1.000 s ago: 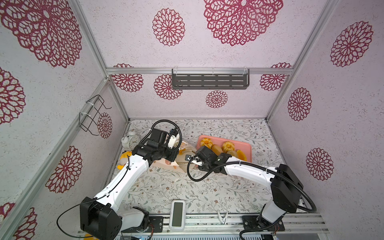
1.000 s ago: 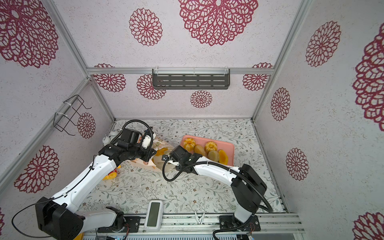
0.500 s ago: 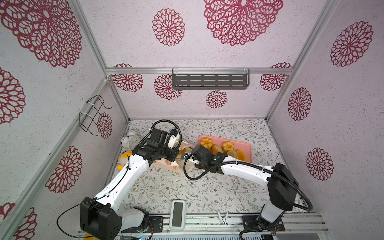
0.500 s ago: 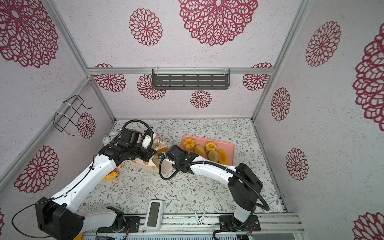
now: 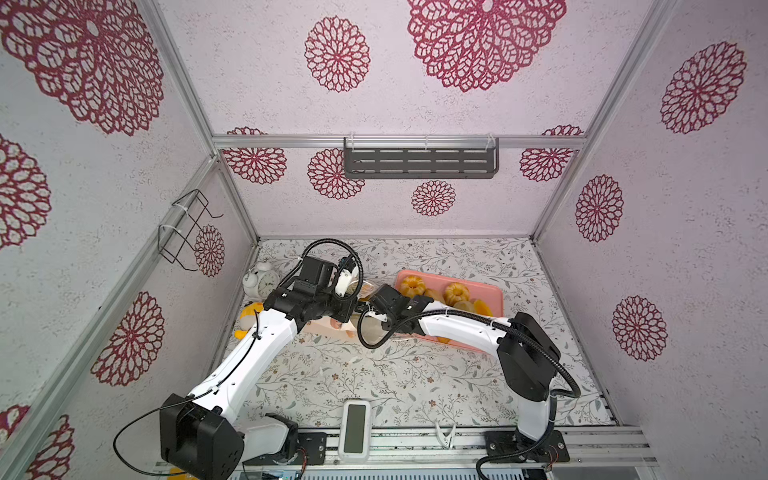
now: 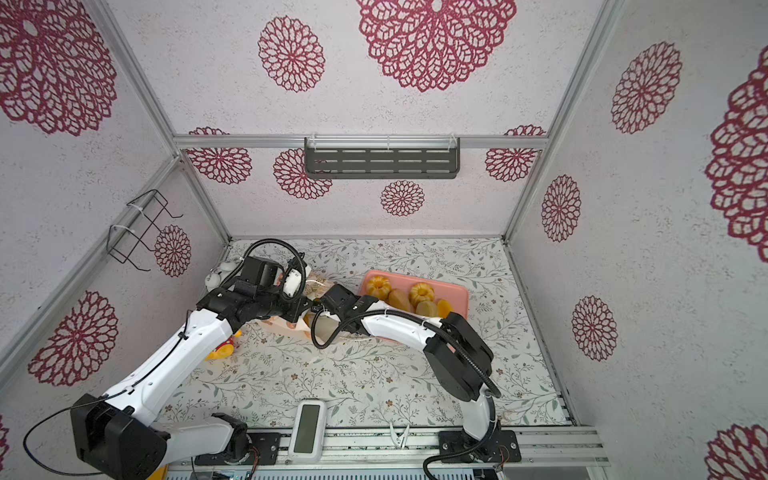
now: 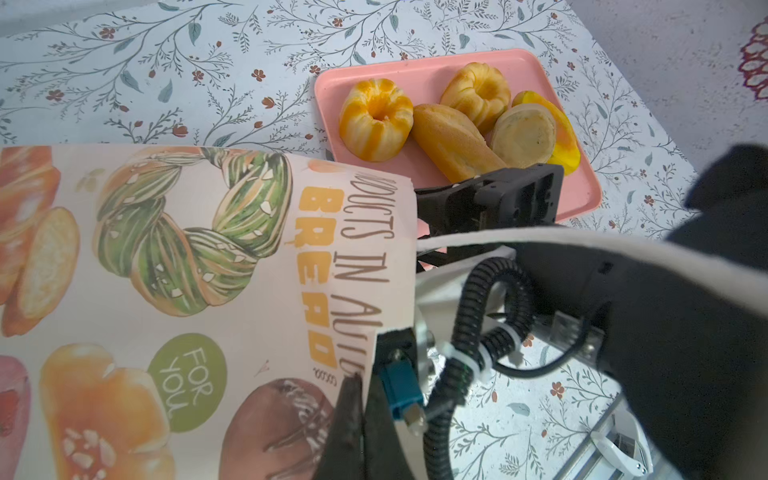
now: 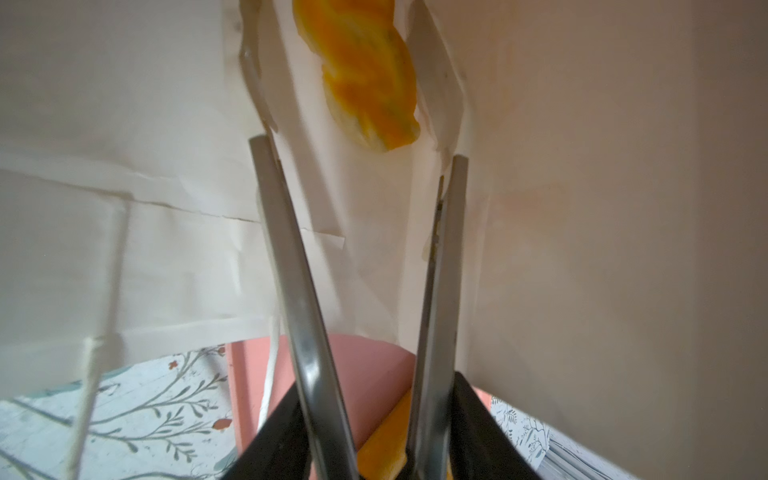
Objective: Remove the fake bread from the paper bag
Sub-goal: 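Close the tongs on the yellow twisted bread inside the bag, then lift the twisted bread out of the bag and carry it over the tray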
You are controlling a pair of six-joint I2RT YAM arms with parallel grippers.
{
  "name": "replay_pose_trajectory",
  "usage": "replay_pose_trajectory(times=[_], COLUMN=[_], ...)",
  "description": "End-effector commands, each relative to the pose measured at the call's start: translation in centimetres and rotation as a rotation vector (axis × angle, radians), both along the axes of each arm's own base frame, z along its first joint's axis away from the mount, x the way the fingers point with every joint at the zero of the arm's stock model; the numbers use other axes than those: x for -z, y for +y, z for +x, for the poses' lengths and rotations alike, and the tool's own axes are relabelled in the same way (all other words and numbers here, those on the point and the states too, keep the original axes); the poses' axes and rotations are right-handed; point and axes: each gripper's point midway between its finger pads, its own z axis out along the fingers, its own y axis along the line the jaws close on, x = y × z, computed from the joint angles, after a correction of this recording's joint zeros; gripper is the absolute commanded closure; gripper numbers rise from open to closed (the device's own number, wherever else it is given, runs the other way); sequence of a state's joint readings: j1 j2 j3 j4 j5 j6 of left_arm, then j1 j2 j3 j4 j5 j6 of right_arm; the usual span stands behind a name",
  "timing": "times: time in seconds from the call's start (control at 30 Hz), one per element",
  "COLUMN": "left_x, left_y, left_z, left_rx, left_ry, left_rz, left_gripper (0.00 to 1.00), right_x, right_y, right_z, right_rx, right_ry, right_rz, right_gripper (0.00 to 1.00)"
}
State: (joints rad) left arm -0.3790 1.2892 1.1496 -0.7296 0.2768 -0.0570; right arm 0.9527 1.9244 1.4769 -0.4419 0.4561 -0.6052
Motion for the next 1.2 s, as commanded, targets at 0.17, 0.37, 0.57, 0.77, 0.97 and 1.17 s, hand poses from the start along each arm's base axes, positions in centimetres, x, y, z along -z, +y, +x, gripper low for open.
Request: replay_pose_trajectory(times=[0.17,0.37,0.57,0.77,0.97,1.17], left_x=[-0.9,-0.5,-0.2,0.1,0.3,0.6], left_y=[-1.2,-0.2,-0.1,0.2,0.8,1.8], left_z=[0.7,2.5,2.9,2.8,2.9,3.7], left_rx=[0.001,-0.13,-0.161,-0.175,-0.206,-0.272], left_ry=[-0.022,-0.049,-0.049,-0.042,-0.04,-0.042], left_rz=[-0.062,-0.048,-0.059,-0.046,-0.025,0.014], left_gripper=[1.0,1.0,1.0,1.0,1.0,1.0], right_x=[-1.4,-3.6,-5.4,-5.8,-6.2,-6.9], right_y=[0.0,-0.3,-1.8,-4.0,-7.0,-9.7], right_z=[-0.4,-2.6,-5.1,-6.9,-8.5,-9.6], right_rx=[0.01,-0.011,0.015,0.06,0.117,0.176], right_ry=[0.037,0.046,0.037,0.029,0.045,0.046], right_rz=[0.034,0.033,0.038,0.007,0.002,0.004], right_gripper=[0.82,0.99,1.0,1.0,1.0,1.0])
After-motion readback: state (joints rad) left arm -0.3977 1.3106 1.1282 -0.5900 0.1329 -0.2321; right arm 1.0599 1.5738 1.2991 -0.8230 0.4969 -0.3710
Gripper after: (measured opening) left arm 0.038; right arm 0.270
